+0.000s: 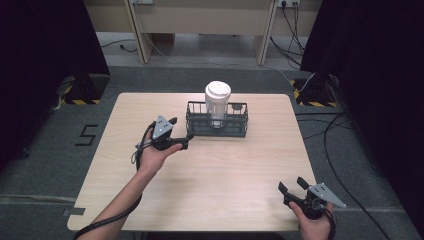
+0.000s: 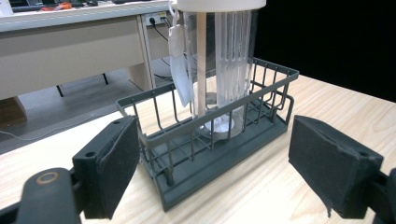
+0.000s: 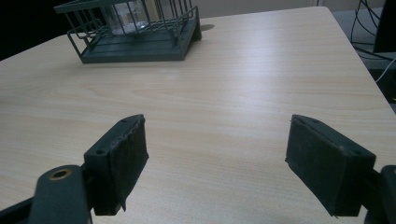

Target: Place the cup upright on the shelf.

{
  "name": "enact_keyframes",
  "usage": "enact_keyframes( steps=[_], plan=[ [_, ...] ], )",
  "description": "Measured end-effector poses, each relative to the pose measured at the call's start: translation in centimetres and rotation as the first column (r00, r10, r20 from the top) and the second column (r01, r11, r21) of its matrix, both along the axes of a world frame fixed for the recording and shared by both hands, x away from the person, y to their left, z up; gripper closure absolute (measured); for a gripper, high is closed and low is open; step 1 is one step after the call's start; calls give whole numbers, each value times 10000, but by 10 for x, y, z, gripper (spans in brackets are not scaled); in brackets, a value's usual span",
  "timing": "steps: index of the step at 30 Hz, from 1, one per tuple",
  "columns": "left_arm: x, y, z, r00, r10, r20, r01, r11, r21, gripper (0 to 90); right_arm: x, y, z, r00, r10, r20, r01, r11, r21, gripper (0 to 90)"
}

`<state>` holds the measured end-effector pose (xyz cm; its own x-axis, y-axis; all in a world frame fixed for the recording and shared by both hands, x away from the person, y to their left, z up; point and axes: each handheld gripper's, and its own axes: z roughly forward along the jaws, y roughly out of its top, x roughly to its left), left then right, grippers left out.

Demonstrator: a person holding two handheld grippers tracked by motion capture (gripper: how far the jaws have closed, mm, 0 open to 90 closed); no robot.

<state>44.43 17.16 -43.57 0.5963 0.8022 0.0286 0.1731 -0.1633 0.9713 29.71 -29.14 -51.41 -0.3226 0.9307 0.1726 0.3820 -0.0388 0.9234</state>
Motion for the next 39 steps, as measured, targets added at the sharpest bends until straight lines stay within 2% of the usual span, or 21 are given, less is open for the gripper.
enact_keyframes(
  steps=[10, 23, 30, 34, 39],
  plan=[
    [-19, 16, -10, 9998, 182, 122, -181, 9998, -49, 169, 0, 0, 0, 10000, -4, -2, 4, 10000, -5, 210],
    [-39, 44, -31, 9989, 434, -179, -432, 9990, 111, 165, 0, 0, 0, 10000, -26, 26, 26, 10000, -75, 210],
    [-50, 57, -47, 9969, 668, -405, -667, 9978, 25, 165, 0, 0, 0, 10000, -15, 16, 16, 9999, -144, 210],
    [-56, 61, -56, 9964, 770, -352, -770, 9970, 16, 165, 0, 1, 0, 10000, -7, -22, 7, 9999, -105, 210],
    [-61, 61, -61, 9974, 668, -266, -667, 9978, 51, 165, 0, 2, 0, 10000, 29, -39, -29, 9999, -114, 210]
  ],
)
